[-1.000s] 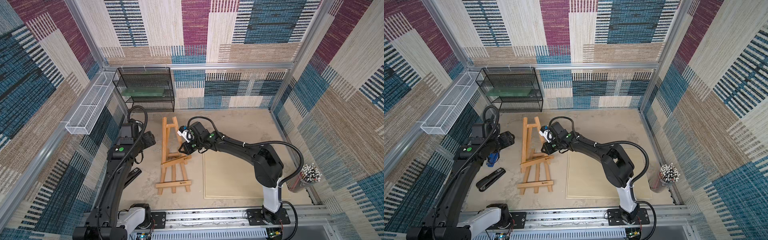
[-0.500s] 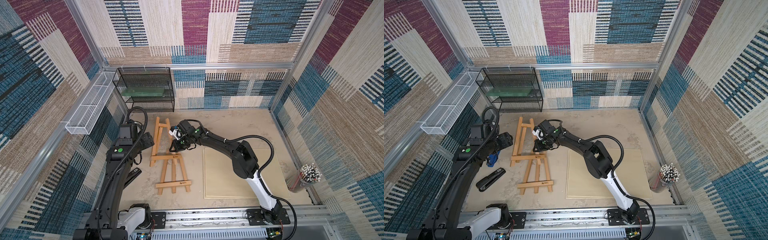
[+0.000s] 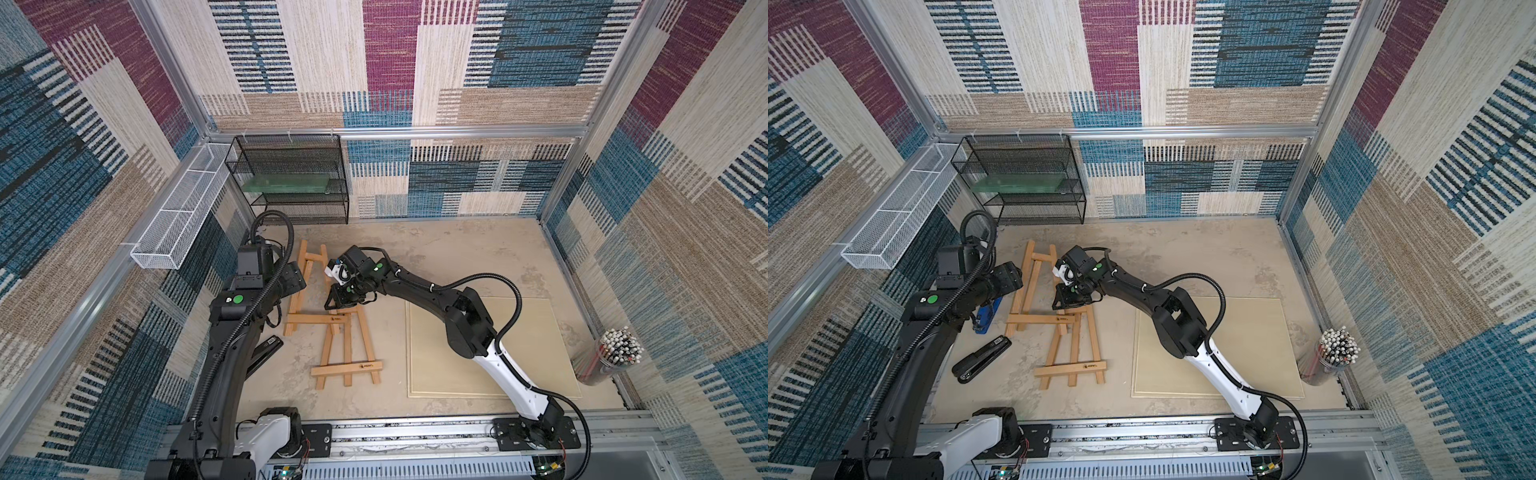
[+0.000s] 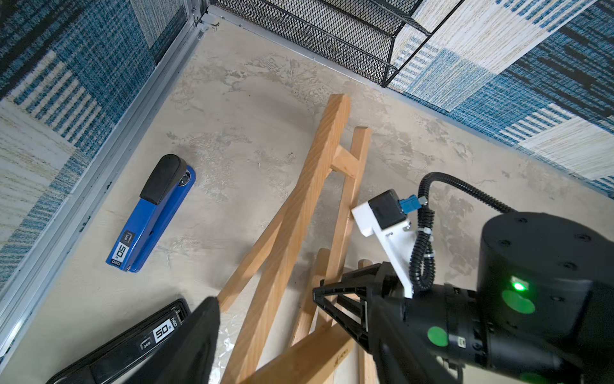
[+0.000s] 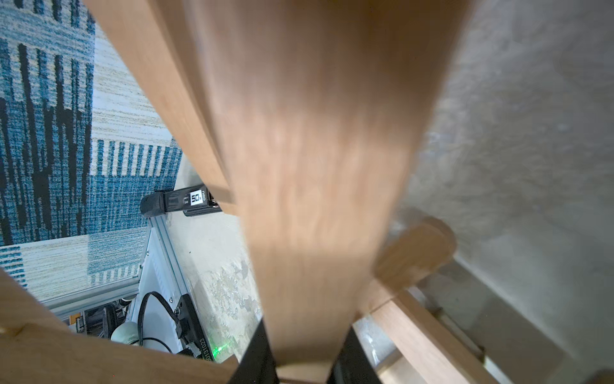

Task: Disassemble the easel
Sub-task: Place the easel on the easel.

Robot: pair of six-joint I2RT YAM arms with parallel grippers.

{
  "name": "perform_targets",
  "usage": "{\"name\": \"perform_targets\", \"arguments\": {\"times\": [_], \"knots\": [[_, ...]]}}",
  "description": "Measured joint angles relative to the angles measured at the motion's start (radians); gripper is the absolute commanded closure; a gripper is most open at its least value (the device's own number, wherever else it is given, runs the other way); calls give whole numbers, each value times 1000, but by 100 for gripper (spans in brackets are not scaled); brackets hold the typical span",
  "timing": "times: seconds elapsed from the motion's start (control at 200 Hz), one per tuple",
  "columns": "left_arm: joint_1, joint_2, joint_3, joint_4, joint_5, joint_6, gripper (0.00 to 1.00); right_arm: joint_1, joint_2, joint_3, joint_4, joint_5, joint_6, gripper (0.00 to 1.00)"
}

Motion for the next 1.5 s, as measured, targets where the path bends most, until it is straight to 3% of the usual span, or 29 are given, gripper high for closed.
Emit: {"name": "perform_targets", "arguments": {"times": [0.371, 0.956, 1.172, 1.502], "knots": [[0, 27, 16, 1, 19, 0, 26, -95, -117, -19, 1, -1, 16, 100], [0, 31, 84, -6, 17, 1, 24, -34, -264, -151, -410, 21, -97, 100], [0, 34, 82, -6, 21, 1, 23, -13, -290, -319, -399, 74, -62, 100], [0, 29, 65, -6, 43, 1, 23, 6, -197, -283, -325, 146, -14, 100]]}}
